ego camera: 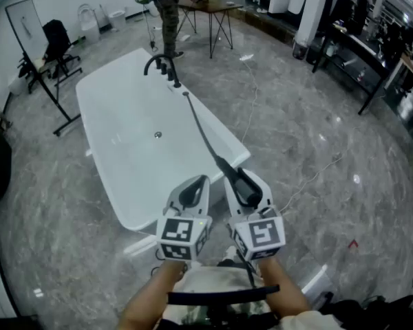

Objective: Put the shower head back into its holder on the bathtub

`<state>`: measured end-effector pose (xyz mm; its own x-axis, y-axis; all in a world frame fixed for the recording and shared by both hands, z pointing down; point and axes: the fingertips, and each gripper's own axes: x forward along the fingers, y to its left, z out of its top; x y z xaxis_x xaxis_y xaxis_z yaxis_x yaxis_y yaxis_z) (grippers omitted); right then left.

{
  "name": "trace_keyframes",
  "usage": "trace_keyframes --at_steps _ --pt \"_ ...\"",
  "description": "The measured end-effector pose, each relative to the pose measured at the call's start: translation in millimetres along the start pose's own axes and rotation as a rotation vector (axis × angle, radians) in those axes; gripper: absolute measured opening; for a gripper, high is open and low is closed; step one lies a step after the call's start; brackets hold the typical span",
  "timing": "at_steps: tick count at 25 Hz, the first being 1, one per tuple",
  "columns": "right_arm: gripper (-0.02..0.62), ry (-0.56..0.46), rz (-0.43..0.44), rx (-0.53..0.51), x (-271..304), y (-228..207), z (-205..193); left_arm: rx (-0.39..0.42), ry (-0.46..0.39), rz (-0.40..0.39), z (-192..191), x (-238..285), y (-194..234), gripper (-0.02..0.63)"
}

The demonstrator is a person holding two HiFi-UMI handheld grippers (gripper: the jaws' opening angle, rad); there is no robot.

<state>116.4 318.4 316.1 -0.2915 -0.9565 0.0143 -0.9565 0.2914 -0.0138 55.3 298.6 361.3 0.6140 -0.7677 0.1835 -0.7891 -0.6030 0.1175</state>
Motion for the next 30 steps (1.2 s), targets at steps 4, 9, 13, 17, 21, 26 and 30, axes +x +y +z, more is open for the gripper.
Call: trace_keyframes --at_steps 4,9,13,17,21,26,30 --pt "0.144 0.017 -0.013 -0.046 -0.3 -2.1 -13.9 -0.001 0.001 -0.014 -4.2 -1.1 -0.2 0.015" --pt "0.144 0.010 -0.021 -0.037 1.6 7.7 -15.6 0.006 -0.001 -0.030 -5.3 -7.0 5.9 0.015" --pt "0.144 0.009 -0.025 -0.050 3.9 11.3 -13.9 0.003 -0.008 -0.035 -2.5 -8.9 11.0 0.015" --pt "0.144 0.001 -0.035 -0.068 6.8 16.1 -10.5 0.003 -0.013 -0.031 -1.3 -13.4 21.3 0.015" --pt "0.143 -0.010 -0.049 -0.086 12.6 16.0 -6.5 0.007 -0.015 -0.032 -1.7 -13.7 31.8 0.015" --pt "0.143 -0.003 -0.053 -0.114 22.4 17.1 -8.7 -0.006 -0.006 -0.031 -7.2 -8.6 44.8 0.015" --pt "0.143 -0.017 -0.034 -0.124 34.4 13.8 -4.2 -0.004 0.000 -0.022 -5.7 1.1 51.3 0.015"
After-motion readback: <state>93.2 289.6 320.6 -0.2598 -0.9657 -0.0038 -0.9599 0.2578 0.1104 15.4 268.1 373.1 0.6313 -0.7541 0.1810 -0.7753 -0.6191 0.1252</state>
